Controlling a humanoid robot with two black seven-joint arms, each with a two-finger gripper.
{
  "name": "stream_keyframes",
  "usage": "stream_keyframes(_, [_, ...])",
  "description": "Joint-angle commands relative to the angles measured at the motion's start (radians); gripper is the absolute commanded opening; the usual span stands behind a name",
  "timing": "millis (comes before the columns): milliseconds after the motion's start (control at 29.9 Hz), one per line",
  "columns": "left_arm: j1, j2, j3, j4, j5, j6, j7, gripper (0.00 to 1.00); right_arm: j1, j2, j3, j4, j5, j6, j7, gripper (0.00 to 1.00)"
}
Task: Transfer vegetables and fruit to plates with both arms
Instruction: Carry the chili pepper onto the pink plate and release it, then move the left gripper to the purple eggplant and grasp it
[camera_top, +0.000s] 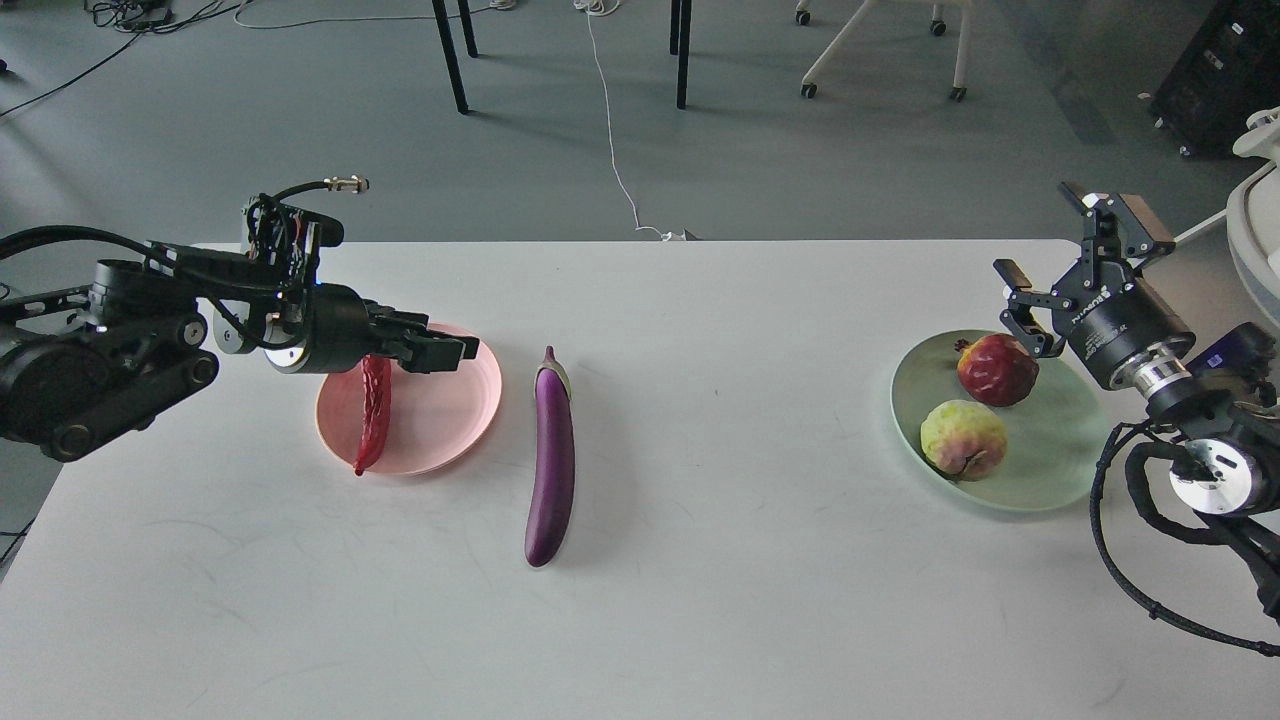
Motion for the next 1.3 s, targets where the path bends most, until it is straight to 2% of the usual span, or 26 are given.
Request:
stream_keyframes(0, [0.013,-0.007,-0.042,-0.126,-0.013,0.001,0.103,0.78,-0.003,-0.003,0.000,0.000,0.000,0.000,0.000,0.98])
stream_keyframes(67, [0.047,-0.008,-0.045,-0.195,-0.041,0.001,0.146,0.79,-0.005,-0.006,0.002,0.000,0.000,0.000,0.000,0.98])
stream_keyframes(134, [0.084,-0.014,-0.050,-0.247,-0.061,0.003,0.210,0.80,-0.011,-0.009,0.002,0.000,0.000,0.000,0.000,0.98])
stream_keyframes(201, [0.107,-0.031,-0.060,-0.281,-0.071,0.014,0.276,0.80,-0.015,-0.009,0.002,0.000,0.000,0.000,0.000,0.98])
stream_keyframes(268, [0.141,-0.053,-0.071,-0.290,-0.079,0.028,0.321,0.80,-0.017,-0.009,0.002,0.000,0.000,0.000,0.000,0.98])
stream_keyframes(468, [0.184,-0.123,-0.100,-0.287,-0.079,0.044,0.402,0.80,-0.023,-0.008,0.000,0.002,0.000,0.000,0.000,0.98])
stream_keyframes(602, [0.205,-0.136,-0.096,-0.283,-0.064,0.046,0.413,0.80,-0.025,-0.008,0.003,0.002,0.000,0.000,0.000,0.98])
stream_keyframes(1271, [0.259,-0.134,-0.090,-0.270,-0.064,0.044,0.412,0.80,-0.037,-0.009,0.003,0.000,0.000,0.000,0.000,0.98])
